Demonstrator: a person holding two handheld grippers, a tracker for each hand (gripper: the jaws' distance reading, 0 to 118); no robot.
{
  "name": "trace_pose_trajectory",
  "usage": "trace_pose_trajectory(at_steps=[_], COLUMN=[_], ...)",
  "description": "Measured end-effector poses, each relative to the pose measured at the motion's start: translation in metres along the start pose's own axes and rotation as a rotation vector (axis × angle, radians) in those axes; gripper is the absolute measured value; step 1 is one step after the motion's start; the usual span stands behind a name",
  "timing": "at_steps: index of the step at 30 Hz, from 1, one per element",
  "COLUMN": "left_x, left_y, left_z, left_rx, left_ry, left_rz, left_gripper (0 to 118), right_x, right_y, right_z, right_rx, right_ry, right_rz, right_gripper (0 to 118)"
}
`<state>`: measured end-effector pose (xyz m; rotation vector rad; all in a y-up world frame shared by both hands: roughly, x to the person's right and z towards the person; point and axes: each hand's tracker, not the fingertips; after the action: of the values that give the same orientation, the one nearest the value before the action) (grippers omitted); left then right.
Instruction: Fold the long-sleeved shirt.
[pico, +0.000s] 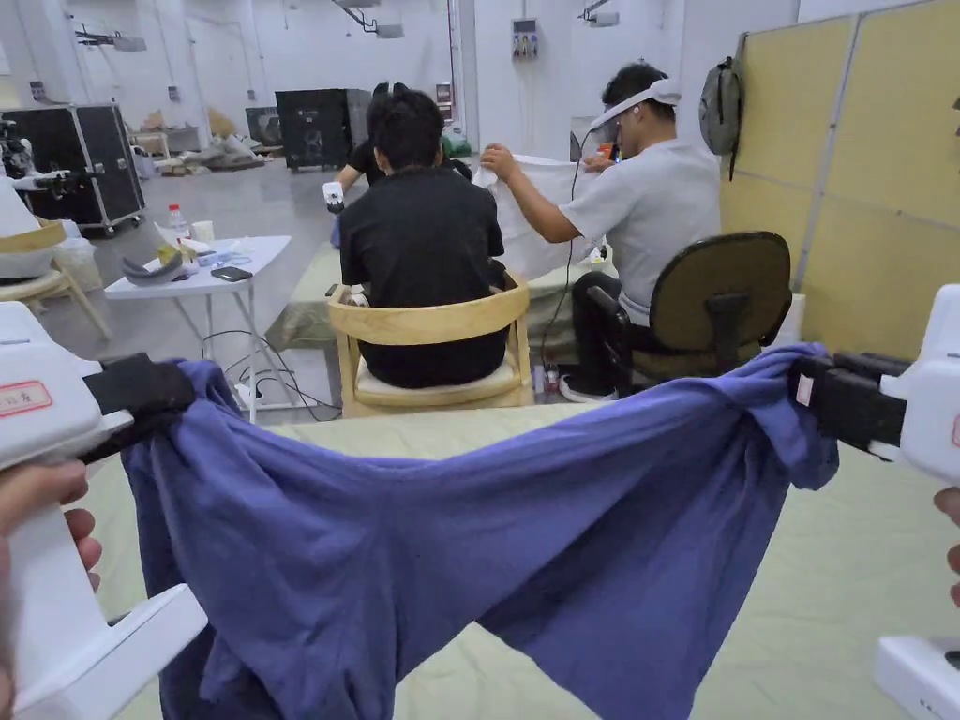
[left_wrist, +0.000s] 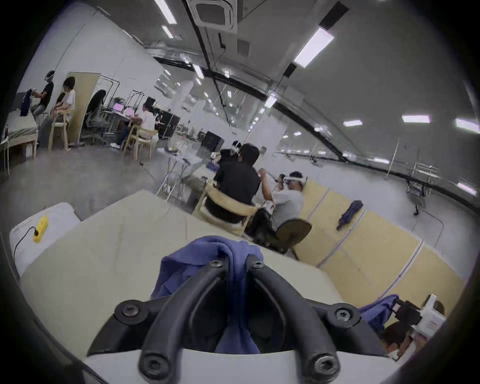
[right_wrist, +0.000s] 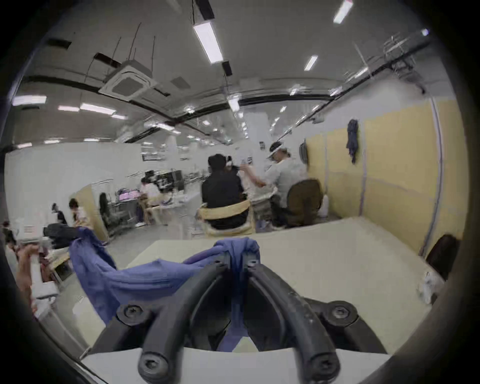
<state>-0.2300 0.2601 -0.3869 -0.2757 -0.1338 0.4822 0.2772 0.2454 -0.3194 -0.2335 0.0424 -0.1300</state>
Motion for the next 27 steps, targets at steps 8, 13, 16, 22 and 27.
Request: trace_pose_trajectory(at_steps=[8, 13, 16, 22, 27], left_x=[0.014, -0.005, -0.019, -0.052, -0.077], left_y=[0.064, 0.06, 0.048, 0.002, -0.072], left_z=[-0.081, -0.142, -0.177, -0.251, -0.293], left_rx=[0.02, 0.0, -0.028, -0.128, -0.26], left_ry=[-0.042, -0.014, 0.022, 0.102, 0.127], left_rz=[0.066, 0.093, 0.068, 0.006, -0.079], left_gripper=[10, 10, 10, 10, 10], right_x=[0.012, 0.015, 0.017, 0.017, 0.018], right_y=[0.1, 0.101, 0.085, 0.008, -0.083], right_z=[-0.112, -0.174, -0.212, -0.28, -0.319], right_rx=[-0.073, -0.125, -0.182, -0.294, -0.43], right_ry=[-0.115, -0.136, -0.141, -0.141, -0.12], right_rz=[-0.017, -0.013, 0.021, 0.049, 0.151], right_gripper=[10, 10, 10, 10, 10])
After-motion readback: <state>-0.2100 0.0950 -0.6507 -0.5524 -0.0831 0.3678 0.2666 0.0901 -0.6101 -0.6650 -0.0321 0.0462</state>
